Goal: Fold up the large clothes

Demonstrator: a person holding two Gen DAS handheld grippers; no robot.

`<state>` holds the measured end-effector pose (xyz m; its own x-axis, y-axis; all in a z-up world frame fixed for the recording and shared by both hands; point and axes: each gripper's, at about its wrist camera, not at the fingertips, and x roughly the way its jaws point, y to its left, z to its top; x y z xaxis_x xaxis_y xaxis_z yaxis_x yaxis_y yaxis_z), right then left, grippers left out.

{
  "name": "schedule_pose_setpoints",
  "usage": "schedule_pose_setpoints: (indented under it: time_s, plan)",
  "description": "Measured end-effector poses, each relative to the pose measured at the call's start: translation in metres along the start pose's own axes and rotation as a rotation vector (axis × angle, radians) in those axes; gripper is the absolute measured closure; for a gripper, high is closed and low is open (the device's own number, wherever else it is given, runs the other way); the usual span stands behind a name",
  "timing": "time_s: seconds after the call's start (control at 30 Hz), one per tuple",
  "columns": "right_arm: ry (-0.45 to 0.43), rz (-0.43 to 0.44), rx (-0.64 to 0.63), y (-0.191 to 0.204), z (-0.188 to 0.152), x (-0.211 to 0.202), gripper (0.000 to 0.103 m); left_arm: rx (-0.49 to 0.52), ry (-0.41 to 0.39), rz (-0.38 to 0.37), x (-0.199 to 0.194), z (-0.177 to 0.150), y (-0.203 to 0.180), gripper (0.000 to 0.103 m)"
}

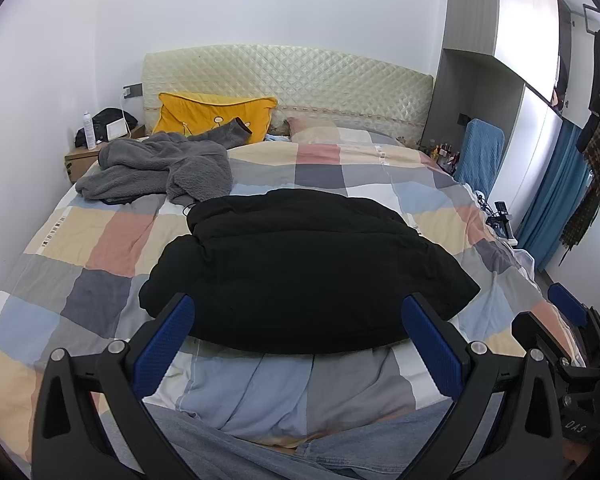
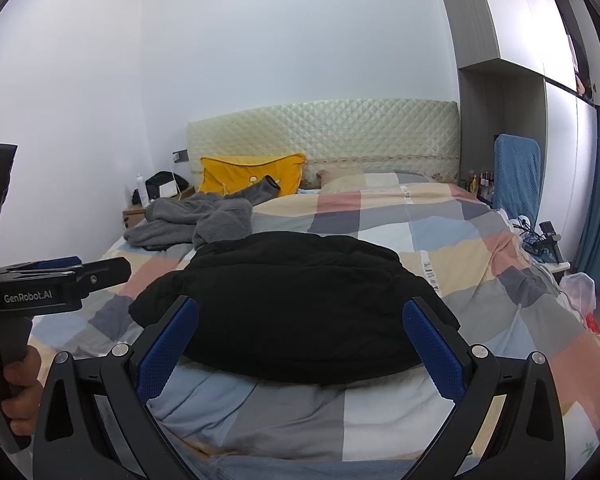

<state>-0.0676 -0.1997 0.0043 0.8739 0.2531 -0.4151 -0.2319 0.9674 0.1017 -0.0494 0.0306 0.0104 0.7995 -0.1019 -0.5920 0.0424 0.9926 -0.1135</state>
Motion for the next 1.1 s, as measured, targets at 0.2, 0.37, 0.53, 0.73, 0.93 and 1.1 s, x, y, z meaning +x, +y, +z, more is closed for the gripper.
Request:
schedule_pose_setpoints:
  time_s: [0.2,0.37,0.53,0.73,0.93,1.1]
  plan:
    - [0.001,0.001,-0.003,0.0006,0.0002,0.0009,0.000,-0.002,0.006,-0.005,-0.0001,0.0003,-0.0003,0.000]
    - [0.000,0.002,-0.004,0.0008,0.0004,0.0008,0.000,-0.003,0.006,-0.005,-0.0005,0.0010,-0.0004,0.000]
    - [-0.001,0.001,-0.005,0.0012,0.0008,0.0011,0.000,-0.003,0.006,-0.006,-0.0009,0.0011,-0.0001,0.000]
    - [-0.002,0.005,-0.007,0.0026,0.0015,0.0008,0.000,-0.002,0.006,-0.007,-0.0014,0.0012,0.0003,0.000]
    - [-0.006,0.013,-0.009,0.0039,0.0058,0.0016,0.000,-0.010,-0.004,-0.006,-0.0018,0.0013,-0.0017,0.000]
    - [-0.009,0.015,-0.007,0.0029,0.0075,0.0010,0.000,-0.016,-0.005,-0.002,-0.0015,0.0047,-0.0058,0.000]
